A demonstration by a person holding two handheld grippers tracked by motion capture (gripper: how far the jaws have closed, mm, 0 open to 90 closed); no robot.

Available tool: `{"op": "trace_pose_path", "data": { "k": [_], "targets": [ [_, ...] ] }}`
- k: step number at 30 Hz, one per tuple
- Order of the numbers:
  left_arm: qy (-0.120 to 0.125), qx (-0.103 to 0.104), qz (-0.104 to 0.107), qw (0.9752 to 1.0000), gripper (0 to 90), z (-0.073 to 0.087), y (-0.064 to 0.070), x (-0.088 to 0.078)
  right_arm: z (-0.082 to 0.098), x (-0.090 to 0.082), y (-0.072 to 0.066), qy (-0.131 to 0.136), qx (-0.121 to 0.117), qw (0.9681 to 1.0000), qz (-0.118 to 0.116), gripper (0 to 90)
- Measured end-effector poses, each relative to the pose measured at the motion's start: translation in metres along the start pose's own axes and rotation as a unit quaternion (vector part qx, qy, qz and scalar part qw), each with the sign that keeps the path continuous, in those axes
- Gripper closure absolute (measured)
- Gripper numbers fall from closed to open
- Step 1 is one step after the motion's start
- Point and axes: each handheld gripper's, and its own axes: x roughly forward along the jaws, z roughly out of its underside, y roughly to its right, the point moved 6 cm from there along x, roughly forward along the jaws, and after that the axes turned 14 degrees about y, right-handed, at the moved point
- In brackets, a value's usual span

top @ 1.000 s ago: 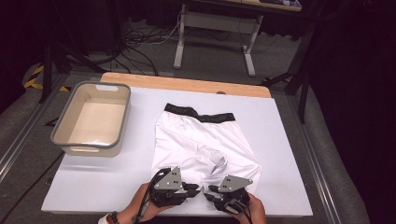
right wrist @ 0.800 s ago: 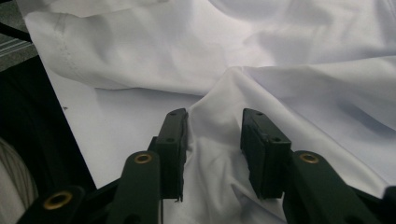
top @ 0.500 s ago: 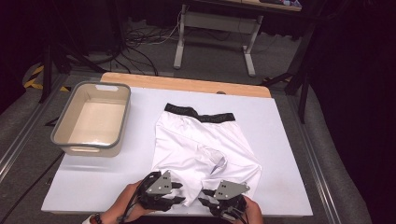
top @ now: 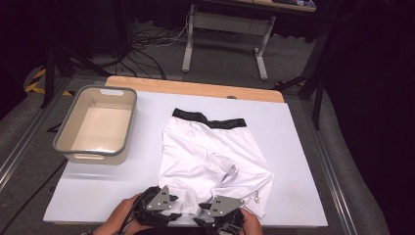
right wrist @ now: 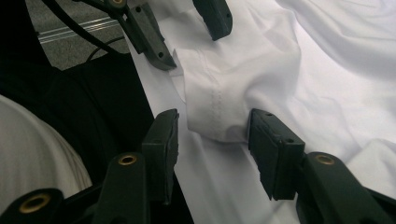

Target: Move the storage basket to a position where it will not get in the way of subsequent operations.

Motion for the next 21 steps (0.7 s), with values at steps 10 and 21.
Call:
{"op": "trace_pose_path", "data": {
  "k": [10, 21],
  "targets": [
    [0.0, -0.026, -0.038, 0.9989, 69.3, 0.015, -0.032, -0.027, -0.005, 0.001, 0.025, -0.015, -0.03, 0.9962, 0.081, 64.2],
    [0.006, -0.048, -0.065, 0.9967, 67.3, 0.023, -0.042, -0.038, -0.01, -0.001, 0.038, 0.004, -0.035, 0.9938, 0.105, 68.8]
  ]
}}
